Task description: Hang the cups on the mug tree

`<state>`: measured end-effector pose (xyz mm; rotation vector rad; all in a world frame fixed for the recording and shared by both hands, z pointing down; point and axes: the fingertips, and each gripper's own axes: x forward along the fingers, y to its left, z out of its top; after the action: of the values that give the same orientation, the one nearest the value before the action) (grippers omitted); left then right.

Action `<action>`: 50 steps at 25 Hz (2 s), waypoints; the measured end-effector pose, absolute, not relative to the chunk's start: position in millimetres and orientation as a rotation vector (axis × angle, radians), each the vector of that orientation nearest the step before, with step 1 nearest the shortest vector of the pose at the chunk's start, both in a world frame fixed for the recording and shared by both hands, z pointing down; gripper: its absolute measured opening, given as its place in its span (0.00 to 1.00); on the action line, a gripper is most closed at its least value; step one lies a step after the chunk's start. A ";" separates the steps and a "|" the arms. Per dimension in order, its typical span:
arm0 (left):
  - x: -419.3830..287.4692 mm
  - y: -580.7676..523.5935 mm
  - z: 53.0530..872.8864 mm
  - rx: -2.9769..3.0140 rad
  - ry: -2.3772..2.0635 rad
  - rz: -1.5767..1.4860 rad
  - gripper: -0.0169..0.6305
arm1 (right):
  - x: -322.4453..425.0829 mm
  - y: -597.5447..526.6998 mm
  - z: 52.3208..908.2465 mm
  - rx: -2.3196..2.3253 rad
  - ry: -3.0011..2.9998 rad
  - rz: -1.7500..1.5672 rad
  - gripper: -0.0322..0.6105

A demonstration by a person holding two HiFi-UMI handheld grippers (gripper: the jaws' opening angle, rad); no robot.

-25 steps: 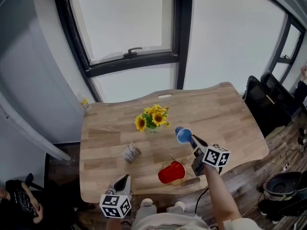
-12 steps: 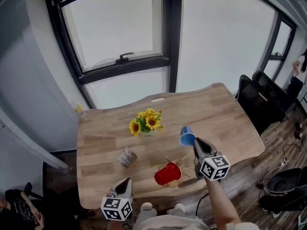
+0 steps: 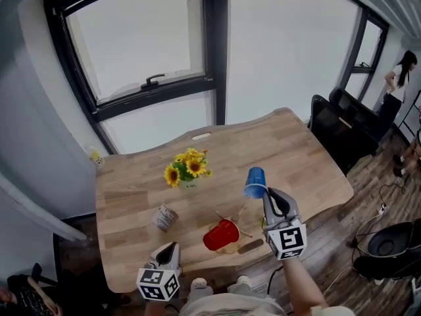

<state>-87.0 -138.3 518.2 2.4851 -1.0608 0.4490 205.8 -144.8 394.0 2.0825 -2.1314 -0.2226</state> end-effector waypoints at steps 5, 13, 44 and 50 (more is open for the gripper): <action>-83.1 -136.4 520.6 2.504 -1.023 0.468 0.02 | 195.0 -131.2 391.9 2.019 -2.008 -0.350 0.08; -78.7 -135.8 522.5 2.527 -0.975 0.480 0.02 | 182.6 -122.8 401.3 1.955 -1.900 -0.402 0.08; -70.9 -126.7 530.3 2.527 -0.925 0.506 0.02 | 161.0 -106.7 413.6 1.872 -1.861 -0.498 0.10; -71.5 -125.1 531.8 2.524 -0.922 0.510 0.02 | 155.1 -101.5 419.2 1.852 -1.873 -0.498 0.08</action>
<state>-71.5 -125.1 531.8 2.5239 -0.9217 0.5102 155.1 -101.5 419.2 1.8522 -1.8732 -0.4979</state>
